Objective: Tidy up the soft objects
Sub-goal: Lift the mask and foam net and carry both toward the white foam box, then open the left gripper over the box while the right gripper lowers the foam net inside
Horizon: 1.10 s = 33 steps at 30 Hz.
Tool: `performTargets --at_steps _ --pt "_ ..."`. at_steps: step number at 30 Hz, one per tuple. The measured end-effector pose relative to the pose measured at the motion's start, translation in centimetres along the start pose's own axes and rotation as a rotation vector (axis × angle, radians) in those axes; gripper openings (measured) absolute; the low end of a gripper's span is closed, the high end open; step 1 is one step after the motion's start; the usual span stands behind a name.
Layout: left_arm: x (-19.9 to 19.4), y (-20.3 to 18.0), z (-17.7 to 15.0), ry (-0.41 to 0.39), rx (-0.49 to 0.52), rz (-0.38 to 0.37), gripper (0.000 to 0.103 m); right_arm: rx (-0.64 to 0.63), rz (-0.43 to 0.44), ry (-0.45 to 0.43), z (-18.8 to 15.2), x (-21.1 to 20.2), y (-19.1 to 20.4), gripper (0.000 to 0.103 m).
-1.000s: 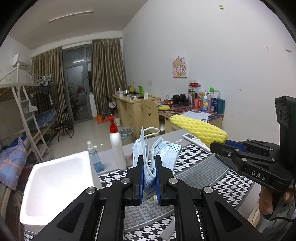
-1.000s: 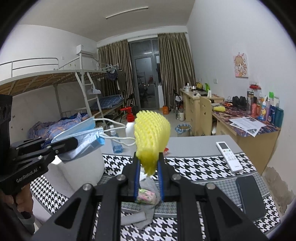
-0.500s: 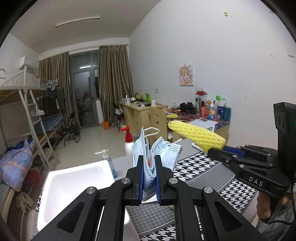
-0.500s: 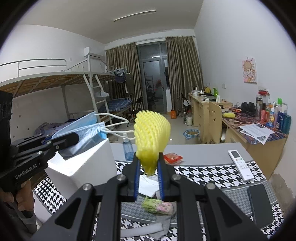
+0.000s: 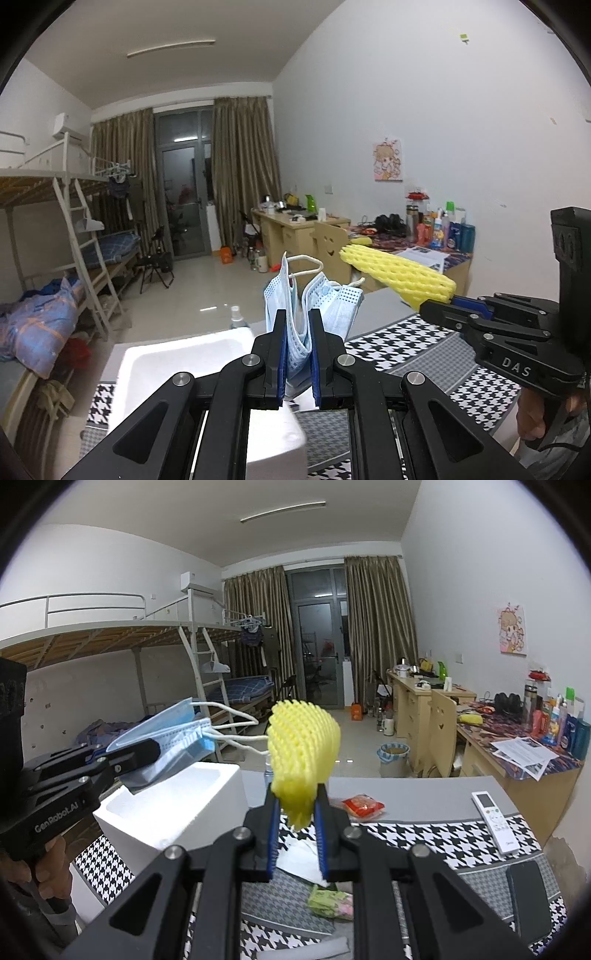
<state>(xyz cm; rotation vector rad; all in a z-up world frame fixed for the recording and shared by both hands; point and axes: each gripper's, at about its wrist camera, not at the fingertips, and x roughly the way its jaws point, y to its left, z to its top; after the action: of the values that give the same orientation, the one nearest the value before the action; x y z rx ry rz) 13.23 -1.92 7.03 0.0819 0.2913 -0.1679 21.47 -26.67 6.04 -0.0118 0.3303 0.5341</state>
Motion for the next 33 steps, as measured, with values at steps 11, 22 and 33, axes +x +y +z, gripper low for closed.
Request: performTargets --at_steps 11,22,33 --pt "-0.8 2.6 0.1 -0.022 -0.031 0.116 0.011 -0.02 0.073 0.014 0.4 1.7 1.9 0.021" --pt "-0.4 4.4 -0.6 0.009 -0.067 0.208 0.011 -0.058 0.158 0.046 0.9 3.5 4.0 0.021" --pt "1.3 6.0 -1.8 0.074 -0.089 0.248 0.011 -0.069 0.167 0.087 0.8 5.0 5.0 0.021"
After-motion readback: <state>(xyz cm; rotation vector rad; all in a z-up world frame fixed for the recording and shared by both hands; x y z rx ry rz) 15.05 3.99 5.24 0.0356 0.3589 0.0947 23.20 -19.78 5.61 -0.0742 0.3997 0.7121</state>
